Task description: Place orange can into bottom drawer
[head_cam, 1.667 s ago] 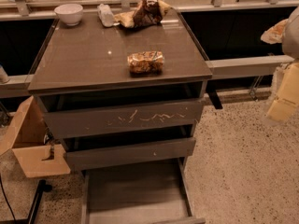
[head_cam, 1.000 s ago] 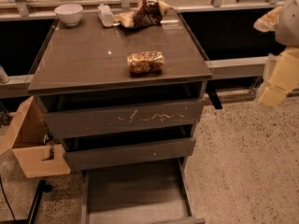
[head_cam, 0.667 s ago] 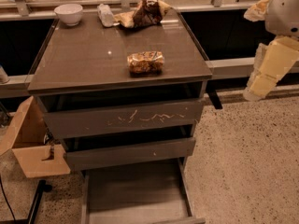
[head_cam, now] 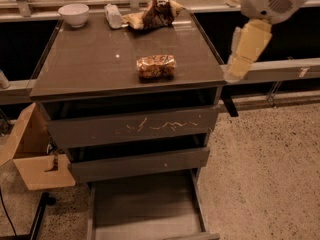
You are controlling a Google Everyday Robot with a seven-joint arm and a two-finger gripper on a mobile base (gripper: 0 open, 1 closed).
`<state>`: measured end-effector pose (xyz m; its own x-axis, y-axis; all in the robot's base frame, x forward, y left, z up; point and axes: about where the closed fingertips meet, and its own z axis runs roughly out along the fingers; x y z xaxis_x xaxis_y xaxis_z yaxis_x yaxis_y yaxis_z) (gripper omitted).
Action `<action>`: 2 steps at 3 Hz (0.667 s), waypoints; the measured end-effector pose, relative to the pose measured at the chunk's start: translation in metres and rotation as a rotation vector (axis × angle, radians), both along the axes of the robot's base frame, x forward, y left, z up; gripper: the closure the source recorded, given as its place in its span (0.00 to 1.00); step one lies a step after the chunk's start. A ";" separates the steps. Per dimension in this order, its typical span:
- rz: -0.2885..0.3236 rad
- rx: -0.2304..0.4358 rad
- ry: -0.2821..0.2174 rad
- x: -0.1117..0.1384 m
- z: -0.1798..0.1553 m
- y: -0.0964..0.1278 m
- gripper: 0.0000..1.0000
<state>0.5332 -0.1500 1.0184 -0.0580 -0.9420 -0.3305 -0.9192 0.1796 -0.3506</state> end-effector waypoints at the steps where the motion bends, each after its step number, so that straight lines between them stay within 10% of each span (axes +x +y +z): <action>1: 0.073 0.008 0.002 0.040 -0.018 0.040 0.00; 2: 0.115 0.031 0.014 0.066 -0.037 0.064 0.00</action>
Offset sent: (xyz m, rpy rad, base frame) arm 0.0977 0.0894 -0.0582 0.0578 0.0305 0.1620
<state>0.5996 -0.0860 0.9819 0.0455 -0.9321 -0.3594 -0.9390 0.0829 -0.3338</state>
